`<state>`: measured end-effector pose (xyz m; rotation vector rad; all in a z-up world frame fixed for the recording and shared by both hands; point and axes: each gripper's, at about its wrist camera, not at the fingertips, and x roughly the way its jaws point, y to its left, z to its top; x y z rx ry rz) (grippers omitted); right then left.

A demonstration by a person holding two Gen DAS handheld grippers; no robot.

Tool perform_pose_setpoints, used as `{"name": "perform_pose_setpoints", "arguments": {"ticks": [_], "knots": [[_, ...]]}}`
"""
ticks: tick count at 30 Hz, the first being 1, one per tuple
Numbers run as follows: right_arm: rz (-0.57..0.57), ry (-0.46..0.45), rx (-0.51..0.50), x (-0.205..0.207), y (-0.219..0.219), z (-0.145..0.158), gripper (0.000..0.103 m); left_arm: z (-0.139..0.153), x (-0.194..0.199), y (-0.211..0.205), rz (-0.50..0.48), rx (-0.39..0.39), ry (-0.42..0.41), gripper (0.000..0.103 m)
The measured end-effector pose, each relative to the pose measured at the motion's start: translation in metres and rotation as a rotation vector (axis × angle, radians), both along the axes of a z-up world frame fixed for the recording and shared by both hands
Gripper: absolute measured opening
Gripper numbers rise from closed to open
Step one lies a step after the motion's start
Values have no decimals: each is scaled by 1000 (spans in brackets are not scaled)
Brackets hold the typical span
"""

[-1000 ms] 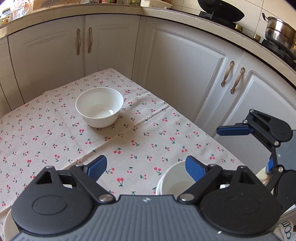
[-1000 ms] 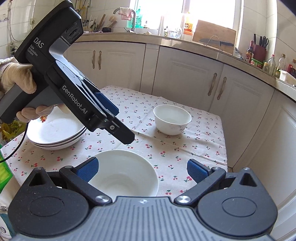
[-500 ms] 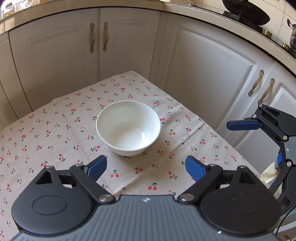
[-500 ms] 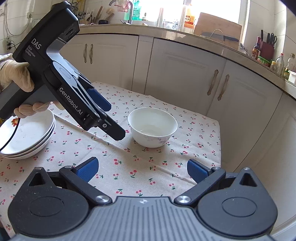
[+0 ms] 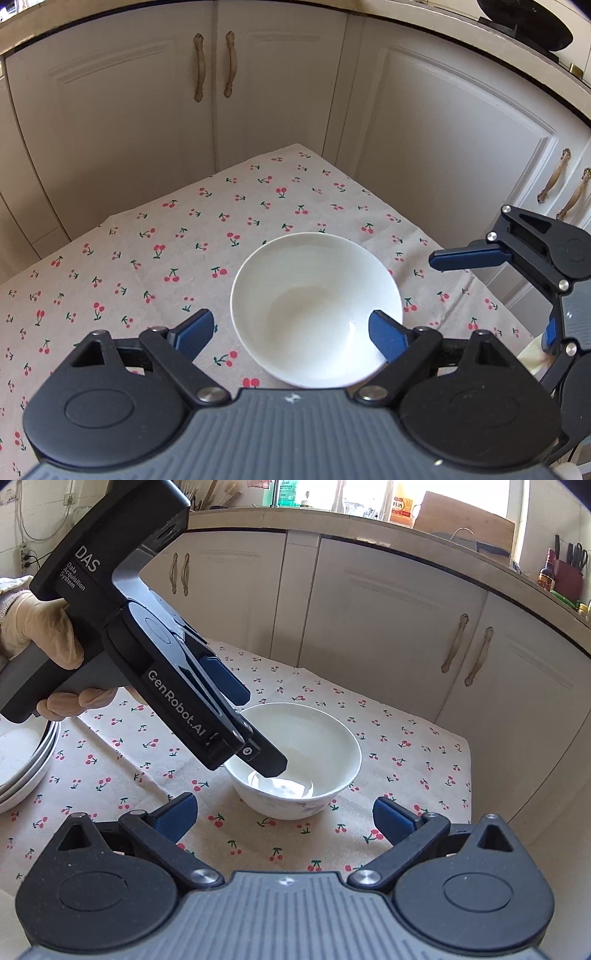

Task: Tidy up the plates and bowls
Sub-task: 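Move the left gripper to the last plain white bowl and grasp its rim, then lift the white bowl with the left gripper and carry it toward the bowl stack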

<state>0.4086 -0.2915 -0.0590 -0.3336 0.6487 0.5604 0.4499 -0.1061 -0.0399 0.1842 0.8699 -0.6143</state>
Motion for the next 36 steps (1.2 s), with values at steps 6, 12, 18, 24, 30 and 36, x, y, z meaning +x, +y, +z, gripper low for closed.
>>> {"name": "perform_pose_setpoints", "arguments": {"ticks": [6, 12, 18, 24, 30, 36], "knots": [[4, 20, -6, 20, 8, -13, 101, -9, 15, -6, -6, -11, 20, 82], [-1, 39, 15, 32, 10, -21, 97, -14, 19, -9, -20, -16, 25, 80], [1, 38, 29, 35, 12, -22, 94, -16, 21, -8, -26, -26, 32, 75], [1, 40, 32, 37, 12, -24, 92, -16, 21, -8, -33, -31, 33, 74], [-5, 41, 23, 35, 14, -22, 92, -15, 20, -9, -34, -26, 33, 73], [0, 43, 12, 29, 15, -18, 92, -11, 12, -8, -43, -25, 33, 73]]}}
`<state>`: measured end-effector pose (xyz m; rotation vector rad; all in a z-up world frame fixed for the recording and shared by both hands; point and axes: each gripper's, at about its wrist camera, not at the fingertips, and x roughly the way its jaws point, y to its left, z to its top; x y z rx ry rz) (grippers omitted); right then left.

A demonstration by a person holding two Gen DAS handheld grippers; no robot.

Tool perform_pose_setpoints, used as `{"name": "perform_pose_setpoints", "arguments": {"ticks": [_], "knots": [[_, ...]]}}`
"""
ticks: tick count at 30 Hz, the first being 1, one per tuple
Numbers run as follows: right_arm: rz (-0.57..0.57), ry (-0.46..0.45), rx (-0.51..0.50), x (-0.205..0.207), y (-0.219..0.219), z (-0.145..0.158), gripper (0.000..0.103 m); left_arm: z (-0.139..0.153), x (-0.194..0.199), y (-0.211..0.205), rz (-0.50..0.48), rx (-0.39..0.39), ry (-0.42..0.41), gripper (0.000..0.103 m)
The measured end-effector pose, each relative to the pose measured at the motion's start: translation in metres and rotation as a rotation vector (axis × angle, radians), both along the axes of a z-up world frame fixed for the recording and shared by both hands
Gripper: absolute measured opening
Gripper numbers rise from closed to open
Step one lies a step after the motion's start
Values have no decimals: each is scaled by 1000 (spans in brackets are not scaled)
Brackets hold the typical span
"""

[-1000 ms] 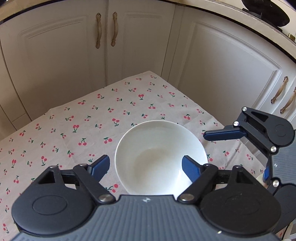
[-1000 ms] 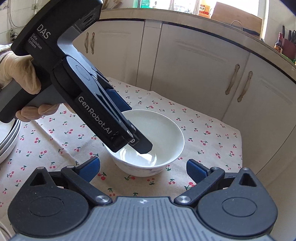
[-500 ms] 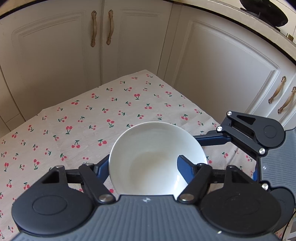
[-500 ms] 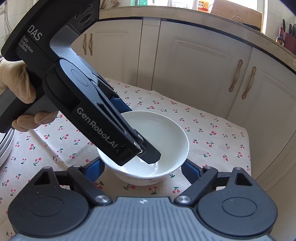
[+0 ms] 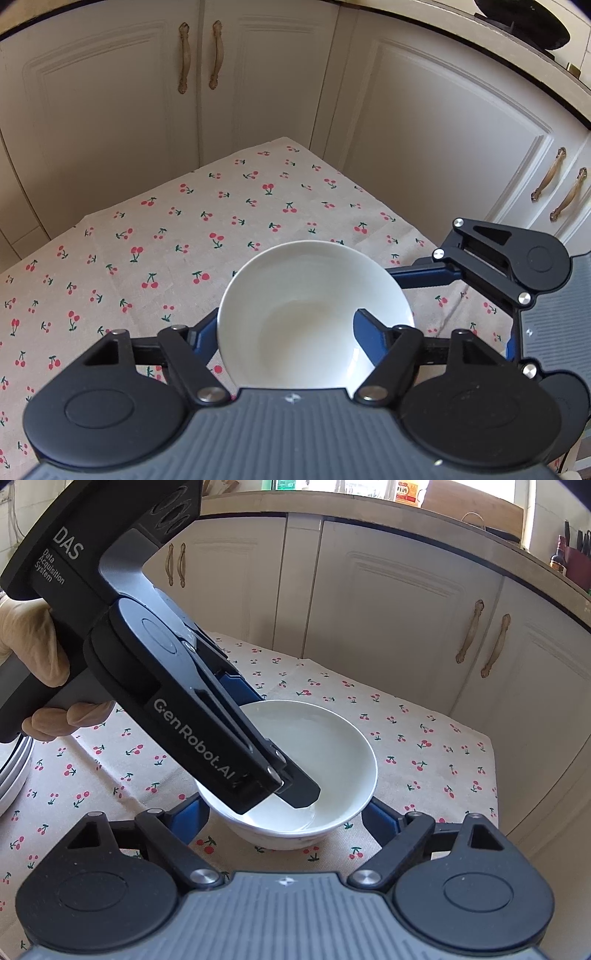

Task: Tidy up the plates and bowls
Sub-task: 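Lift the white bowl with the left gripper and carry it toward the bowl stack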

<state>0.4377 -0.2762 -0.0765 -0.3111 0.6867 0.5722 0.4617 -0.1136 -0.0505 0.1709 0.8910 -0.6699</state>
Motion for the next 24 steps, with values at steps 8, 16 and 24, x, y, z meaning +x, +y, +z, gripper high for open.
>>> {"name": "perform_pose_setpoints", "arguments": {"ticks": [8, 16, 24], "knots": [[6, -10, -20, -20, 1, 13, 92, 14, -23, 0, -14, -7, -9, 74], [5, -28, -25, -46, 0, 33, 92, 33, -52, 0, -21, -15, -24, 74], [-14, -31, -37, -80, 4, 48, 92, 51, -88, 2, -35, -19, -44, 74]]}}
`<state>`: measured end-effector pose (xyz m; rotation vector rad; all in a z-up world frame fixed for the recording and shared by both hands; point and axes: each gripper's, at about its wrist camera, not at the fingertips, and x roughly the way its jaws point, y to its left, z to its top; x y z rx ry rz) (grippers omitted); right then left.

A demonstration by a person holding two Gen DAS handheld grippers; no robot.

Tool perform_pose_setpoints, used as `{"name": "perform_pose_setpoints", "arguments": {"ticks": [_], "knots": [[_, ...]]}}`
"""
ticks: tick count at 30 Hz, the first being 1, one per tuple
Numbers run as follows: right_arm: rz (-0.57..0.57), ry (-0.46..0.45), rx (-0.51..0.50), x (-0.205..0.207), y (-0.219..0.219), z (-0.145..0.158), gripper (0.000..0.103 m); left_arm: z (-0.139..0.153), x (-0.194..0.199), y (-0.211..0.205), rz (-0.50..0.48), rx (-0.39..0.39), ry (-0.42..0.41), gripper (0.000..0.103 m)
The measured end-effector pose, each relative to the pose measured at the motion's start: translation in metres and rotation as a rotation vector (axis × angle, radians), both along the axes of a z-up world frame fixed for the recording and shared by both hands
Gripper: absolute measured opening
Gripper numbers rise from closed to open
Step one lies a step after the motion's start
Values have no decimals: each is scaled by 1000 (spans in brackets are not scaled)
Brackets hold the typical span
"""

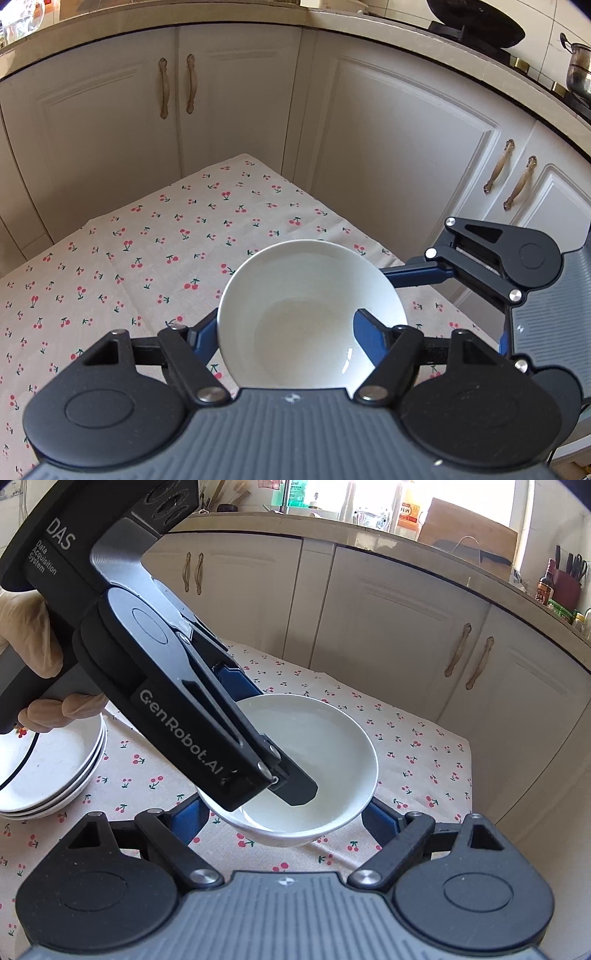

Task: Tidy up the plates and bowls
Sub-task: 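Lift the white bowl with the left gripper and carry it toward the bowl stack, then lower the white bowl onto the bowl stack and open the left gripper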

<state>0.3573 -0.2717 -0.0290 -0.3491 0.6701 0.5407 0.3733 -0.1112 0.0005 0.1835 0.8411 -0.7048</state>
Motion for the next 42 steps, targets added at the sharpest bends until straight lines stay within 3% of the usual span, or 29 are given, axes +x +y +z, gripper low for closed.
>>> {"name": "perform_pose_setpoints", "arguments": {"ticks": [23, 42], "knots": [[-9, -2, 37, -104, -7, 30, 92, 24, -108, -3, -23, -1, -20, 74], [-28, 71, 83, -147, -25, 10, 92, 3, -148, -11, -47, -23, 30, 74]]}}
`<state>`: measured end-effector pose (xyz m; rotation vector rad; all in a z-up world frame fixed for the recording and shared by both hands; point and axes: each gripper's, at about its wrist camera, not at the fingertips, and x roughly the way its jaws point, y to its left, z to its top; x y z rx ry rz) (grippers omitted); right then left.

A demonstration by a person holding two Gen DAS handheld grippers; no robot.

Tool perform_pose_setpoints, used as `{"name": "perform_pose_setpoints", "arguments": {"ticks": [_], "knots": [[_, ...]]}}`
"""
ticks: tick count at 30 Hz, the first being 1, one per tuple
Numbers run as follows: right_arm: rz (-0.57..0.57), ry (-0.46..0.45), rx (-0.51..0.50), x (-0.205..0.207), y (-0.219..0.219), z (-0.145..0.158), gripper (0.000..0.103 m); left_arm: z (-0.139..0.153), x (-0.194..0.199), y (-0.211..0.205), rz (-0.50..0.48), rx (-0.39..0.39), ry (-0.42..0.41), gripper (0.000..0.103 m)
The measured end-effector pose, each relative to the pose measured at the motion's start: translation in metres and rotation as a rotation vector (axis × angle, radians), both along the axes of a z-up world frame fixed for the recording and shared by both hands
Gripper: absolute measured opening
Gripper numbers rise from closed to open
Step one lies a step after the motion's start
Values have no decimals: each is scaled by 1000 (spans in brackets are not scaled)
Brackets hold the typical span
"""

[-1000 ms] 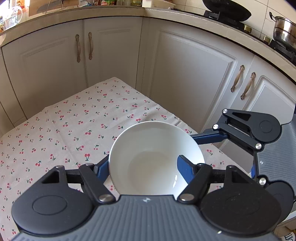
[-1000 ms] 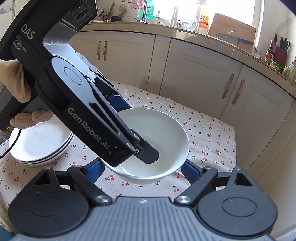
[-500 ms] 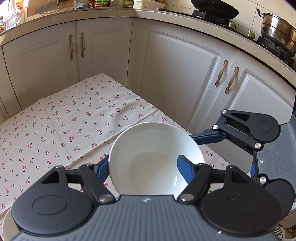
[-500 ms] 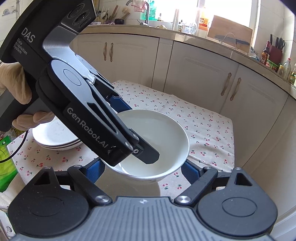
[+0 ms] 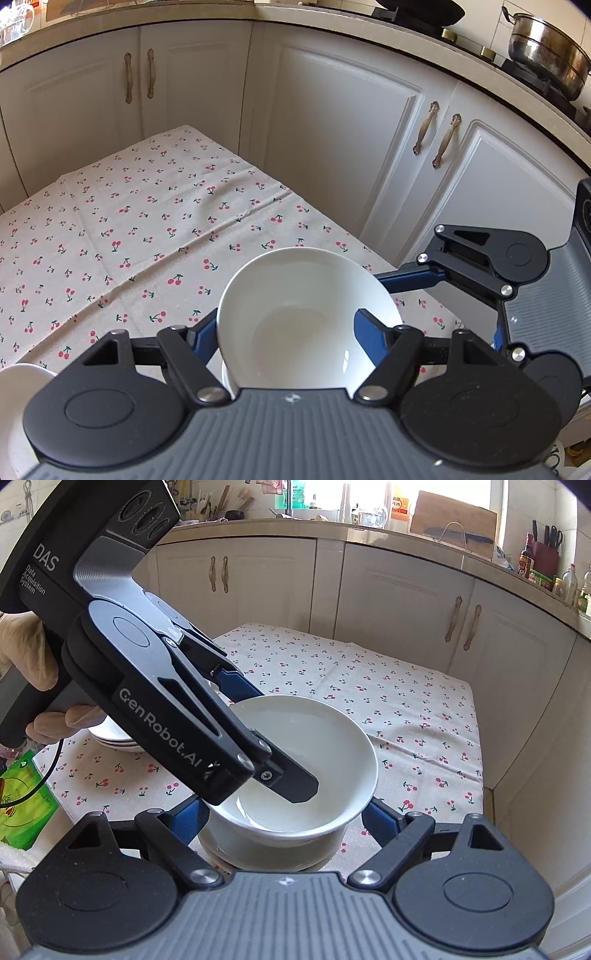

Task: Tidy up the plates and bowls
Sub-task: 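Lower the white bowl onto the bowl stack and open the left gripper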

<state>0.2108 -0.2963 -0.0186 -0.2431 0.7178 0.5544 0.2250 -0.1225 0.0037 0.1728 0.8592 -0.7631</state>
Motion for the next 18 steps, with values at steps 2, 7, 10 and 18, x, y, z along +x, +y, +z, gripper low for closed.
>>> {"name": "perform_pose_setpoints", "arguments": {"ticks": [2, 7, 10, 18], "knots": [[-2, 5, 2, -1, -1, -2, 92, -1, 0, 0, -1, 0, 2, 74], [-2, 17, 15, -1, -1, -3, 92, -2, -3, 1, -4, 6, -2, 74], [4, 21, 17, -3, -1, -5, 92, -4, -4, 2, -7, 5, 2, 74], [4, 31, 6, -2, 0, -7, 92, -7, -4, 1, -11, 9, 2, 74]]}}
